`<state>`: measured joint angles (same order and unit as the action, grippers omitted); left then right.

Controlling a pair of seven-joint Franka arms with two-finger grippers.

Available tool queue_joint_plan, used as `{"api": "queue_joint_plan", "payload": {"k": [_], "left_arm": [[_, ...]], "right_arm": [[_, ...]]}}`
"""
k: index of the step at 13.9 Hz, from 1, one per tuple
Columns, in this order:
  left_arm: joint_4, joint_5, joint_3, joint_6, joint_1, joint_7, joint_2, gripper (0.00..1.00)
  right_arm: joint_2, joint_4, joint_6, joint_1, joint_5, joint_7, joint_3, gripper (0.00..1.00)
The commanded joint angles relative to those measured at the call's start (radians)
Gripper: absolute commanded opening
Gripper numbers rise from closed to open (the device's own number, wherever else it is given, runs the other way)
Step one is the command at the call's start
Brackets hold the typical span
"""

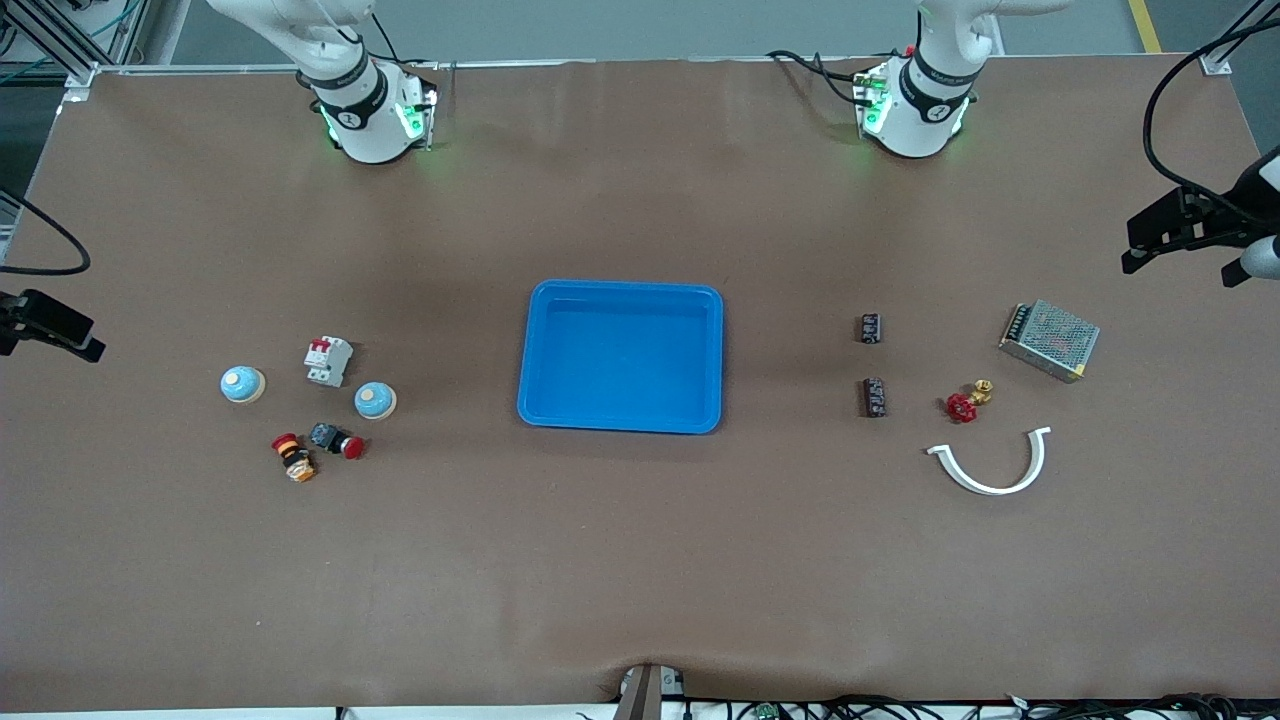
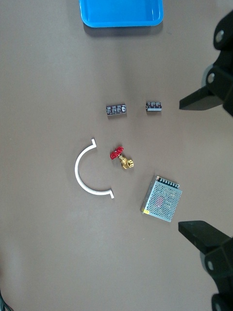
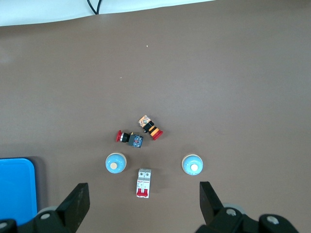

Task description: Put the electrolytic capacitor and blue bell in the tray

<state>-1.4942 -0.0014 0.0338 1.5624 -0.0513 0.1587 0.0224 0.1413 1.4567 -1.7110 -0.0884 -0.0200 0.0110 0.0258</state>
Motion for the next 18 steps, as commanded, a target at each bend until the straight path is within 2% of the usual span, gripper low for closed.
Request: {"api": "queue_joint_plan", "payload": {"k": [1,13,18], "left_arm": [[-0.011,0.018,-0.002,-0.016,0.001,-0.004,-0.022,1.00],[-0.015,0.017,-0.012,-0.009,0.002,-0.016,0.013,1.00],[-0.029,0.008,-0.009,-0.015,0.008,-0.016,0.007,1.00]], "right_arm": [[-0.003,-0.009,0.005,-0.005,0.009,-0.011,-0.006,1.00],[0.001,-0.009,-0.006,0.015,0.000,-0.019,-0.003,1.00],[0.021,0.025,0.004,0.053,0.002,-0.012,-0.006,1.00]]}}
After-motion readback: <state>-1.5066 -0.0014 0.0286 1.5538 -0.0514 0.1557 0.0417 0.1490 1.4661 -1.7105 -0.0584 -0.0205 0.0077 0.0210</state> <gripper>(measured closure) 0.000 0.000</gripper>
